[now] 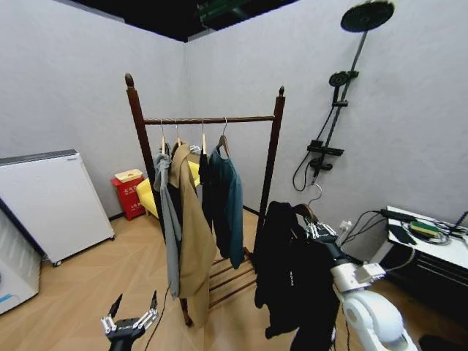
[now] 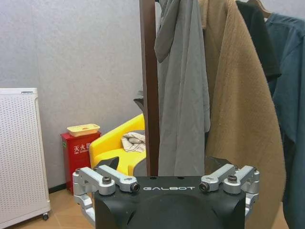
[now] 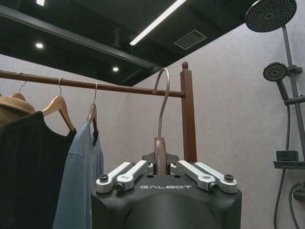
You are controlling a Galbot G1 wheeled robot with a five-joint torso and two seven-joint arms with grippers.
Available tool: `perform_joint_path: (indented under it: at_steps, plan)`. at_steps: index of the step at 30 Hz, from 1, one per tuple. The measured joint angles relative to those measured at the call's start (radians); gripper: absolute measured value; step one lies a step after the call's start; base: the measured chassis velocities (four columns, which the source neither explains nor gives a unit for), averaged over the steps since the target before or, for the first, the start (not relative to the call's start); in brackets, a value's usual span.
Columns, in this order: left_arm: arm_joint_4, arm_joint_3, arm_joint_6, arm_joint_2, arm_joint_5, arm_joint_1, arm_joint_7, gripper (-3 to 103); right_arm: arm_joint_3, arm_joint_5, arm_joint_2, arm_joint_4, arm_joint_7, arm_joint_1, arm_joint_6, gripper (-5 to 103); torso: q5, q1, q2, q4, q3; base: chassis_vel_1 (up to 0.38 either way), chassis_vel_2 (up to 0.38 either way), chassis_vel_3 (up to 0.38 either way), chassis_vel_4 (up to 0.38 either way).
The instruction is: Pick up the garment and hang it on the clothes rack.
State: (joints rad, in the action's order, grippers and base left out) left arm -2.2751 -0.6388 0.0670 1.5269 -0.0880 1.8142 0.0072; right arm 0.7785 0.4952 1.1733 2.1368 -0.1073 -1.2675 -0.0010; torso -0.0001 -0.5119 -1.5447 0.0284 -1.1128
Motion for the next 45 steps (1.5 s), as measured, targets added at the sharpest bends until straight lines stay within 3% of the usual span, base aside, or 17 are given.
perform_joint_path:
  at_steps: [12, 17, 22, 28, 31, 33, 34, 45]
  plan:
    - [0.0, 0.0, 0.0, 0.0, 0.0, 0.0, 0.0, 100, -0.037, 0.008, -0.022, -0.012, -0.009, 0.066, 0.005, 9, 0.0005, -0.001, 0.0, 0.0001, 0.0, -0.186, 0.201, 0.193, -0.203]
    - [0.0, 0.0, 0.0, 0.0, 0.0, 0.0, 0.0, 100, -0.075, 0.027, -0.086, -0.04, -0.017, 0.197, -0.036, 9, -0.0001, -0.001, 0.001, 0.0, 0.0, -0.033, 0.048, 0.04, -0.024]
    - [0.0, 0.0, 0.0, 0.0, 0.0, 0.0, 0.0, 100, -0.185, 0.063, -0.163, -0.17, 0.013, 0.443, -0.089, 9, 0.0002, 0.001, 0.0, -0.0001, 0.0, 0.033, -0.039, -0.022, 0.041]
    - [0.0, 0.0, 0.0, 0.0, 0.0, 0.0, 0.0, 100, -0.284, 0.036, -0.177, -0.309, 0.027, 0.646, -0.082, 9, -0.0001, 0.001, 0.0, -0.0001, 0.0, 0.0, 0.0, 0.0, 0.0]
    - [0.0, 0.0, 0.0, 0.0, 0.0, 0.0, 0.0, 100, -0.342, 0.025, -0.169, -0.391, 0.033, 0.737, -0.079, 9, 0.0002, 0.0, 0.0, 0.0, 0.0, 0.0, 0.0, 0.0, 0.0]
    - [0.0, 0.0, 0.0, 0.0, 0.0, 0.0, 0.0, 100, -0.479, -0.014, -0.105, -0.622, 0.046, 0.979, -0.062, 9, 0.0003, 0.0, 0.0, -0.0002, 0.0, 0.0, 0.0, 0.0, 0.0]
    - [0.0, 0.0, 0.0, 0.0, 0.0, 0.0, 0.0, 100, -0.504, -0.016, -0.088, -0.657, 0.048, 1.025, -0.064, 9, -0.0002, 0.0, 0.0, -0.0001, 0.0, 0.0, 0.0, 0.0, 0.0]
    - [0.0, 0.0, 0.0, 0.0, 0.0, 0.0, 0.0, 100, -0.624, -0.051, 0.067, -0.877, 0.074, 1.247, -0.099, 9, -0.0005, 0.0, 0.0, -0.0003, 0.0, 0.0, 0.0, 0.0, 0.0]
